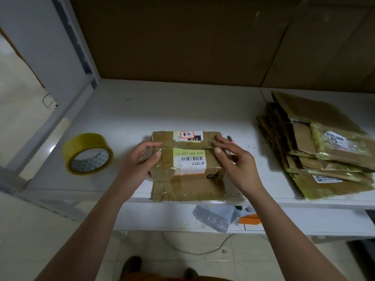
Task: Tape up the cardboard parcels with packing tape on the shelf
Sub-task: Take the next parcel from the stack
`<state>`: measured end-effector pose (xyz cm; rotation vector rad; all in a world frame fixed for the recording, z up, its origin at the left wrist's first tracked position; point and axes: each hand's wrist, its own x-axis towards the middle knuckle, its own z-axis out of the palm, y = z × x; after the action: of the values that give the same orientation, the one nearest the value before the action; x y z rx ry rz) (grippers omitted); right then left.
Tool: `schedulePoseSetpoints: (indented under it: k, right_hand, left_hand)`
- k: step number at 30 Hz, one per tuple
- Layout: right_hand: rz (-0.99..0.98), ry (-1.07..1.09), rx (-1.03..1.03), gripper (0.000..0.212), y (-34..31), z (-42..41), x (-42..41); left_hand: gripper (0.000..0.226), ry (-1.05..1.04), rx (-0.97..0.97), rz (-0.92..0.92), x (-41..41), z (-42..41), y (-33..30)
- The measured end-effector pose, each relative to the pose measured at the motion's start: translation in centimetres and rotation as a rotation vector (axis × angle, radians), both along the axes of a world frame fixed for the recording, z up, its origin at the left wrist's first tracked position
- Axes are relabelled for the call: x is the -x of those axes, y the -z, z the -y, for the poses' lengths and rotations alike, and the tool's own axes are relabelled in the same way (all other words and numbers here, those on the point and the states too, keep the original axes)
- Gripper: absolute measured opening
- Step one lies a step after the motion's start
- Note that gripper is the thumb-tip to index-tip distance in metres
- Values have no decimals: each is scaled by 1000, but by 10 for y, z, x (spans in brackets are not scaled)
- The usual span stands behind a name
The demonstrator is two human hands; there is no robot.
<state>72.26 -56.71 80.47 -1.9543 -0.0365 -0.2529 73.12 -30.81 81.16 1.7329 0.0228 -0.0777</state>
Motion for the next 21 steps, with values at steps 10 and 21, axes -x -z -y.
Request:
schedulePoseSetpoints:
  k: [10, 21]
  right_hand:
    - [5, 76, -90, 32, 7, -6, 4]
    - [-79, 162, -14, 36, 7, -7, -3]
  left_hand:
    - [18, -47, 61, -17, -2, 0, 5]
    - [18, -20, 68, -11, -10, -3, 8]
